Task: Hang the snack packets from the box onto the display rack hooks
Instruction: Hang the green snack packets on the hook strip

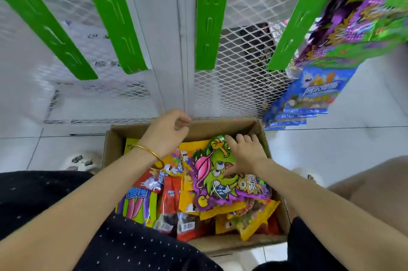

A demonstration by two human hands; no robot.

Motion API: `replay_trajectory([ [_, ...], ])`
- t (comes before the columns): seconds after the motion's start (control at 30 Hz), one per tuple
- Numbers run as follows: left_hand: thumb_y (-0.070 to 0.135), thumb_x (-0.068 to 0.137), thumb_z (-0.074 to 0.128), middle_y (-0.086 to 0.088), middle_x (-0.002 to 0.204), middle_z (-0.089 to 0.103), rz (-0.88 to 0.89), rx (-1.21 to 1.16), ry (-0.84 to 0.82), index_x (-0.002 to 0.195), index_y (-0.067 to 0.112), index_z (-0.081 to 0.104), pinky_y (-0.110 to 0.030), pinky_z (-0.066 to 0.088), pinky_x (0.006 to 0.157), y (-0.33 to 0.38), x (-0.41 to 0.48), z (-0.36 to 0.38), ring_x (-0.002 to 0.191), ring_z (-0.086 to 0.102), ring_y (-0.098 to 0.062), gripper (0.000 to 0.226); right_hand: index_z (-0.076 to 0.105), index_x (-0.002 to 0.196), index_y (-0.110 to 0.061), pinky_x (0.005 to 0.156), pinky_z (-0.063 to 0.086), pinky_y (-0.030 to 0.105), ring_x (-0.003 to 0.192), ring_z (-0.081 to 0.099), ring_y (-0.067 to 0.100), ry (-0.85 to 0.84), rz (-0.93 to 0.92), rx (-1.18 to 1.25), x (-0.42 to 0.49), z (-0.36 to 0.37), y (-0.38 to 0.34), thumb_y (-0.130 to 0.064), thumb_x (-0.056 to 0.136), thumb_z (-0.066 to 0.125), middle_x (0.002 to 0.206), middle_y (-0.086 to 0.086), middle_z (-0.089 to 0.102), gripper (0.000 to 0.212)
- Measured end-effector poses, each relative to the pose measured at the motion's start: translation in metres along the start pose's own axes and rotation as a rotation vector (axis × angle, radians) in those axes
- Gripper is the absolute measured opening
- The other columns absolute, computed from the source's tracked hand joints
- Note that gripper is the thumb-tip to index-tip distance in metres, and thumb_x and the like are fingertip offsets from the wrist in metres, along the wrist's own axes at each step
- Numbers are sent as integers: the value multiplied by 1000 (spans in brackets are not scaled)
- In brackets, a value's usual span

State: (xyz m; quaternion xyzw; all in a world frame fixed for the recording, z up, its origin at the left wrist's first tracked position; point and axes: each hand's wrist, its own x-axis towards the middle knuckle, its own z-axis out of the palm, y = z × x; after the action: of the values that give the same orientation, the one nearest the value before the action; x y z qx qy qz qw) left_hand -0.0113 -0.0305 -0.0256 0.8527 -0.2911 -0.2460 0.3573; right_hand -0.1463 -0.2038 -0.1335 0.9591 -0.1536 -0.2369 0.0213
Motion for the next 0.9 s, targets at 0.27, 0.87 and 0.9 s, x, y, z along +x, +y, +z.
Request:
replay_trajectory([
  [0.27,11,86,60,-12,124,56,-97,32,-25,122,3,51,-29,43,96,-4,-2,9,112,54,-23,38,28,138,-15,95,39,28,118,50,20,118,62,821,-23,-35,16,-39,67,81,135,4,48,92],
  [0.87,20,85,65,8,61,42,500,205,-123,73,15,56,-13,32,52,164,-31,-40,55,36,-3,15,55,128,-15,91,35,15,108,50,9,802,-141,737,-151,-197,81,-40,82,66,119,-2,59,53],
  [0.9,21,85,65,10,61,42,542,263,-124,70,19,54,-13,32,53,184,-33,-47,55,37,-3,19,59,122,-13,84,36,10,101,51,4,776,-156,753,-158,-215,85,-34,82,69,110,-4,61,46],
])
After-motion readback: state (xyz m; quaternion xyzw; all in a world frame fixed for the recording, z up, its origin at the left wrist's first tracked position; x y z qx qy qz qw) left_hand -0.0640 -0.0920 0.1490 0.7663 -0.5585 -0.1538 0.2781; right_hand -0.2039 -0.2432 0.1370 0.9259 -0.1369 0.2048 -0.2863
